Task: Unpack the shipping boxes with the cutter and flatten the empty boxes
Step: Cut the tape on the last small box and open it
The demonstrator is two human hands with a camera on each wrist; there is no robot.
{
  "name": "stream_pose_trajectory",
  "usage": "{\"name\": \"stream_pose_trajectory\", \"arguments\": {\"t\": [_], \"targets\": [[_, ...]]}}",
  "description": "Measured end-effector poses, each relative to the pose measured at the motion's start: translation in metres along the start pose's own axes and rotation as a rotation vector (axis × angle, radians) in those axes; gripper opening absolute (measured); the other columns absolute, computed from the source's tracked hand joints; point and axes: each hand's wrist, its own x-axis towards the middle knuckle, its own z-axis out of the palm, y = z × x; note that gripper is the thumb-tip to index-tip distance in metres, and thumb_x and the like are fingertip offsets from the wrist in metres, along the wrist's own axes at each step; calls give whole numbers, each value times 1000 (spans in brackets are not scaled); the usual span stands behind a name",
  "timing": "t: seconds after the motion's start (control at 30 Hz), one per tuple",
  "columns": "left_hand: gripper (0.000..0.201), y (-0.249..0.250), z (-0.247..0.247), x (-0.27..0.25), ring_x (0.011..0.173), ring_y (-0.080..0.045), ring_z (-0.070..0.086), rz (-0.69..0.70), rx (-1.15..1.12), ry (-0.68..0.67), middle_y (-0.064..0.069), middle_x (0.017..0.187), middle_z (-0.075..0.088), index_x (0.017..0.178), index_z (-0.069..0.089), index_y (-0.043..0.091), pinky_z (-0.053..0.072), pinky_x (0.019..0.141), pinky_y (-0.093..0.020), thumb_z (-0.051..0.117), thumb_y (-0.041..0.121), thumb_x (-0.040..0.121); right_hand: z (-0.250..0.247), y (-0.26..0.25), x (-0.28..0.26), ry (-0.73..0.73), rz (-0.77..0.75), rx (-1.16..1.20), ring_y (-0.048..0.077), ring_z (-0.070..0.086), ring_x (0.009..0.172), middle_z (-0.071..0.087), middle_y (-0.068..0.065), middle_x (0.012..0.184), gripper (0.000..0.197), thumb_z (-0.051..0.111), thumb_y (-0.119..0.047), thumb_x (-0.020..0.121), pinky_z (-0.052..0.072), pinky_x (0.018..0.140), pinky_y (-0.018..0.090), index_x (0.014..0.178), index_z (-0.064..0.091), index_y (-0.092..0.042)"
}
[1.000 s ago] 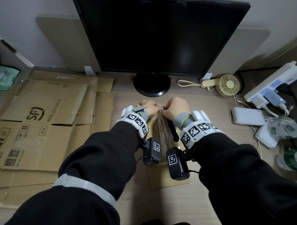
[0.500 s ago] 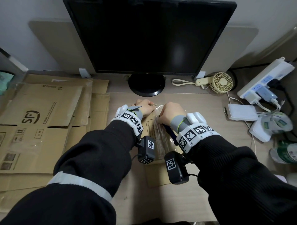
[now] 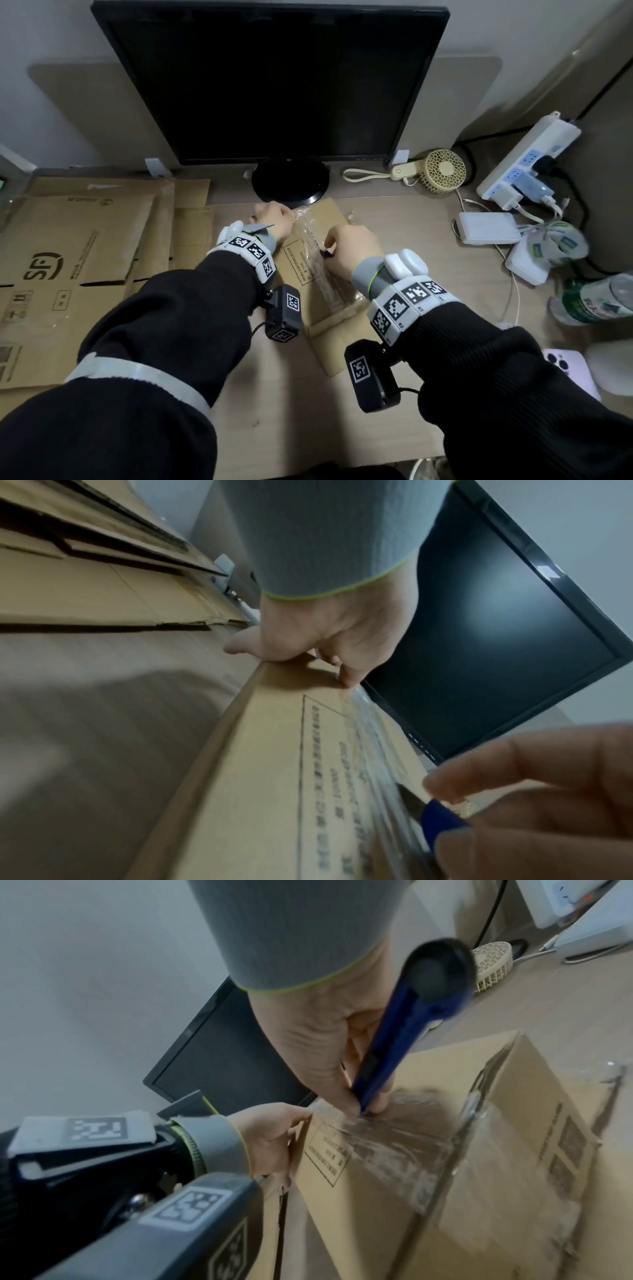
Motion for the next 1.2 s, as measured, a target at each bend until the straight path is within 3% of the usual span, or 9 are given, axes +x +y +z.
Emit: {"name": "stream_pose_trajectory", "arguments": {"t": [0.07,0.2,0.33,0.5,0.6,0.7,0.93,1.07,1.2], "targets": [[29,5,-5,-12,128,-35,32,-9,20,27,-12,142,31,120,56,18,27,105,-38,49,31,95,1,2,3,-6,-5,0,27,64,91,70,6,99,18,58,-16,85,48,71,28,98,70,-19],[91,7,9,-38,131,-32,26,25,190,2,-7,145,23,140,26,17,21,109,-37,72,55,71,3,5,6,-34,22,20,27,64,94,70,4,101,16,63,-20,83,49,75,28,96,72,-24],[129,7,12,-41,143,-34,7,-23,130,10,-8,158,1,151,-3,16,9,117,-42,84,48,62,2,2,9,-64,27,42,26,65,91,71,5,97,13,66,-21,81,54,81,30,91,73,-20],[129,10,4,-39,145,-33,3,-42,192,-70,-10,160,-6,151,-13,15,11,117,-43,81,45,68,4,5,6,-170,58,-20,24,66,84,71,5,89,14,67,-18,76,58,78,33,87,74,-14],[130,7,4,-31,143,-36,7,-32,239,-61,-9,159,-5,151,-13,17,14,117,-45,79,51,66,5,10,2,-209,47,-38,24,65,88,72,6,89,17,68,-18,74,57,78,33,89,75,-13],[130,10,2,-26,145,-35,3,-39,152,0,-9,160,-5,151,-10,14,10,118,-45,83,44,66,3,16,-3,-215,48,-26,24,66,86,73,7,91,17,71,-17,75,57,77,31,90,76,-12],[127,22,-1,-21,146,-32,3,-63,120,24,-10,159,-8,151,-10,14,8,116,-43,82,40,69,-7,30,-12,-197,-6,23,21,63,84,72,4,97,17,70,-17,81,47,69,23,98,74,-15],[125,23,-3,-25,145,-33,7,-100,165,13,-10,159,-7,152,-9,13,12,115,-45,79,47,71,-9,35,-17,-209,-17,26,22,66,92,72,4,97,19,71,-17,79,51,71,25,98,75,-14],[123,27,1,-25,146,-36,4,-161,158,-25,-13,158,-16,151,-11,14,16,115,-46,78,46,73,-10,35,-16,-244,-10,-17,22,68,85,73,7,97,21,70,-13,77,57,72,29,98,75,-10]]}}
